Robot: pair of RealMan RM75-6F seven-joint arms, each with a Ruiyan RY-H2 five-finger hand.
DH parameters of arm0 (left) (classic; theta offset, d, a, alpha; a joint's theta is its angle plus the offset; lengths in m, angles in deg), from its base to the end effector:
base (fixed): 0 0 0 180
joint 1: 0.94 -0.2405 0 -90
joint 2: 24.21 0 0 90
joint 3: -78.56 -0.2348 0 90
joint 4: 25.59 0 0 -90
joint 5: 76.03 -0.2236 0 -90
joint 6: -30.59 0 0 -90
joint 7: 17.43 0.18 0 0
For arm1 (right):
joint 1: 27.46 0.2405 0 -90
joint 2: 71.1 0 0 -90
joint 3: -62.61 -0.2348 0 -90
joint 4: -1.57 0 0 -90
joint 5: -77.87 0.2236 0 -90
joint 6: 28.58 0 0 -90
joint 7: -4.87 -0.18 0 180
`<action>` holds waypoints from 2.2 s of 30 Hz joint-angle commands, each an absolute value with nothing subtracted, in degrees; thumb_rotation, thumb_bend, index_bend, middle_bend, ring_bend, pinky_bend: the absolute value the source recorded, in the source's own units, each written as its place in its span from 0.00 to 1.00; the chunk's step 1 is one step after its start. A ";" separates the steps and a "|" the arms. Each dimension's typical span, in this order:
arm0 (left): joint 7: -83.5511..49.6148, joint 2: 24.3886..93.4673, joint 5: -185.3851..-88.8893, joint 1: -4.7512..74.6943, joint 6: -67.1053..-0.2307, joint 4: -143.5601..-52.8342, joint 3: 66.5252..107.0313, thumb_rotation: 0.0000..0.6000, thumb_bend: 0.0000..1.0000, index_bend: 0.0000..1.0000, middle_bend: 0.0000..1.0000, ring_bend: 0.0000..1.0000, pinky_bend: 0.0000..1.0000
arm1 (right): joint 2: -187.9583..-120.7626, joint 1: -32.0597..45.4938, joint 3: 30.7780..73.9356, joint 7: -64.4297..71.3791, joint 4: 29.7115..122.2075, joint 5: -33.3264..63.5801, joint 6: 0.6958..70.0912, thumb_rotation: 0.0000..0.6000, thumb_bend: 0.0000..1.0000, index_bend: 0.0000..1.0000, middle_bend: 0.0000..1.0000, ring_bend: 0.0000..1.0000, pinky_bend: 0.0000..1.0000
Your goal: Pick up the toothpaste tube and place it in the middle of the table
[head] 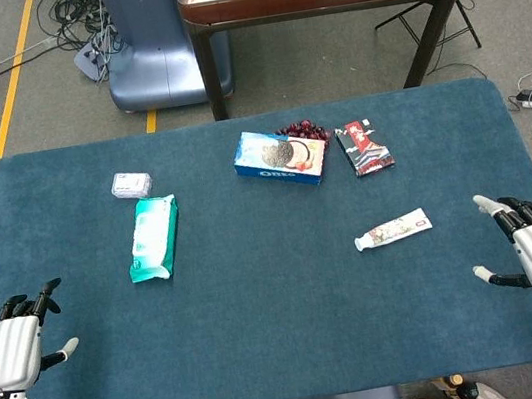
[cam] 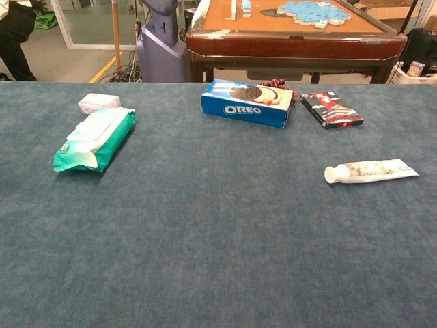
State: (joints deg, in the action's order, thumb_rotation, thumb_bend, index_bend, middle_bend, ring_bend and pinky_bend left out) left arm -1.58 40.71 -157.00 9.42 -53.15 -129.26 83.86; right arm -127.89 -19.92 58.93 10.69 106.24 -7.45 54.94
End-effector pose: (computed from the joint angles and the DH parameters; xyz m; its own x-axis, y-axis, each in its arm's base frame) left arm -0.2407 0.2457 0.1229 0.4440 -0.0258 0.8957 0.8949 -0.0370 -0.4447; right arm -0.2535 -0.2285 0.1525 0.4085 -0.0035 0.9127 -0.9112 -0.0603 0.4076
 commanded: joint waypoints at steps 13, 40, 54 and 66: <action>-2.25 40.27 -157.29 8.95 -53.51 -129.27 83.67 1.00 0.09 0.16 0.44 0.38 0.19 | -128.00 -11.91 56.38 14.81 104.74 -6.70 43.80 1.00 0.14 0.26 0.35 0.21 0.19; -3.02 37.50 -156.56 4.70 -56.29 -130.83 81.81 1.00 0.09 0.16 0.44 0.38 0.19 | -152.05 7.60 56.81 22.34 74.01 0.60 19.44 1.00 0.16 0.32 0.38 0.21 0.20; -2.78 37.70 -156.38 4.64 -55.85 -130.91 82.12 1.00 0.09 0.16 0.44 0.38 0.19 | -157.47 9.51 57.70 17.13 65.75 -1.13 19.45 1.00 0.20 0.33 0.39 0.23 0.20; -2.51 38.12 -156.19 4.92 -55.24 -130.80 82.41 1.00 0.09 0.16 0.44 0.38 0.19 | -159.28 10.37 58.38 13.98 62.09 -2.04 19.30 1.00 0.31 0.35 0.40 0.24 0.20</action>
State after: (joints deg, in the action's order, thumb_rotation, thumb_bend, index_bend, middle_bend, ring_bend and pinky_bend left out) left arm -2.48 38.12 -156.17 4.92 -55.23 -130.79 82.41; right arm -159.23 10.33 58.33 14.04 62.15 -1.98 19.29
